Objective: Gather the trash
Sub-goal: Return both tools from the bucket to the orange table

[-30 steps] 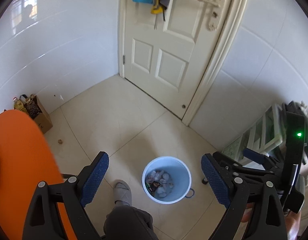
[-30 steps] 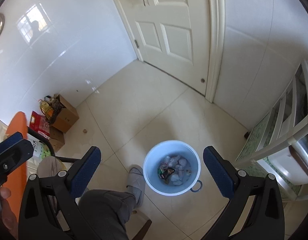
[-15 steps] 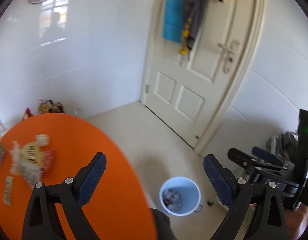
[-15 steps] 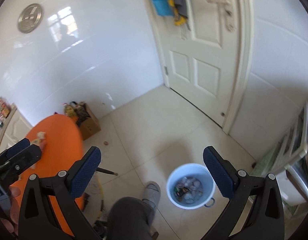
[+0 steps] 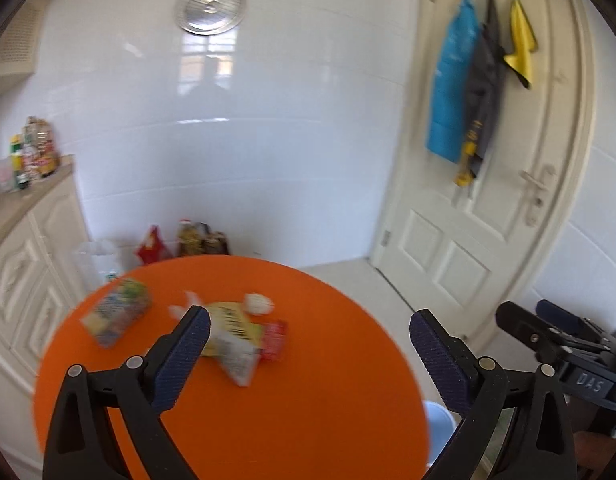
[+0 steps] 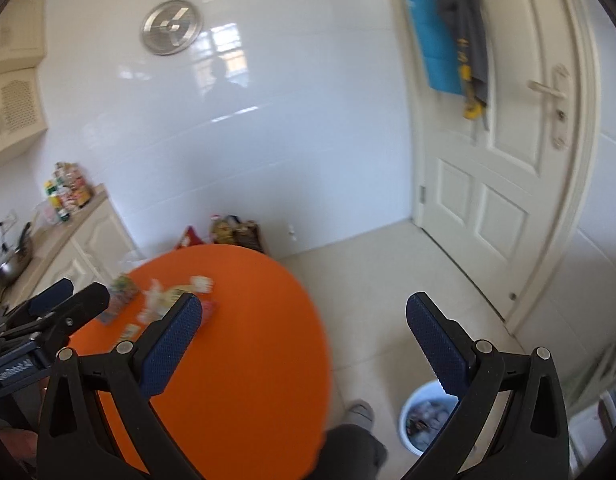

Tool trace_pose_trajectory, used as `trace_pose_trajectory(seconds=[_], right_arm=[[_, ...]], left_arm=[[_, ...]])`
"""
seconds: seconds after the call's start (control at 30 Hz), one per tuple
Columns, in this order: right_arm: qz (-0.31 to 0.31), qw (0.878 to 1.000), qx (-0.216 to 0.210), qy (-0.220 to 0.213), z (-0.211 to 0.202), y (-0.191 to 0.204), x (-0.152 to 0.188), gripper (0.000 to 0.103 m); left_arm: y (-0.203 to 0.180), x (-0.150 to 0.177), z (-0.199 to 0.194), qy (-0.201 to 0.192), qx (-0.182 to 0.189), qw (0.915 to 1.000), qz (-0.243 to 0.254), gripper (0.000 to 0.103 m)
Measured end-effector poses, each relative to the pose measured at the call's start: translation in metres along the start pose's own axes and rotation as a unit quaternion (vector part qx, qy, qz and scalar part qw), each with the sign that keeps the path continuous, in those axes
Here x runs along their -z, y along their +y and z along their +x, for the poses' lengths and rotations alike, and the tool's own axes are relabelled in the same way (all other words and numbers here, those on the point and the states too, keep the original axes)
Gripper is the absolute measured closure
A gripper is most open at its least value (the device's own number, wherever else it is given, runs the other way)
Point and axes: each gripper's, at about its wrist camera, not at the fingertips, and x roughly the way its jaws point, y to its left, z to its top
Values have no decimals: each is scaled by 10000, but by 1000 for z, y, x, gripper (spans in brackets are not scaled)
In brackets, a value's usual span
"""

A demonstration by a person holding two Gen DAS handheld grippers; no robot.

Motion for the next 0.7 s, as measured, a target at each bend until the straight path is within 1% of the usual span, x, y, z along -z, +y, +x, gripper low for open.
trace_pose_trajectory(seconds=[0.03, 0.17, 0.33, 0.5, 0.7], right_arm=[[-74, 9999, -67, -16, 0, 10, -1, 0], [-313, 9989, -342, -101, 0, 47, -6, 0], [-593, 9959, -625, -280, -6, 87, -9, 0], [-775, 9924, -808, -505, -13, 111, -13, 0], [-912, 9900, -903, -587, -14, 125, -15, 0]], left_arm=[[8, 5, -13, -45, -98, 9999, -56, 4], [20, 22, -47, -180, -421, 9985, -293, 4], [30, 36, -80, -365, -776, 9952, -482, 4], [37, 57, -110, -557, -1069, 9907, -631, 3], [42, 78, -122, -628, -1203, 9881, -729, 3]])
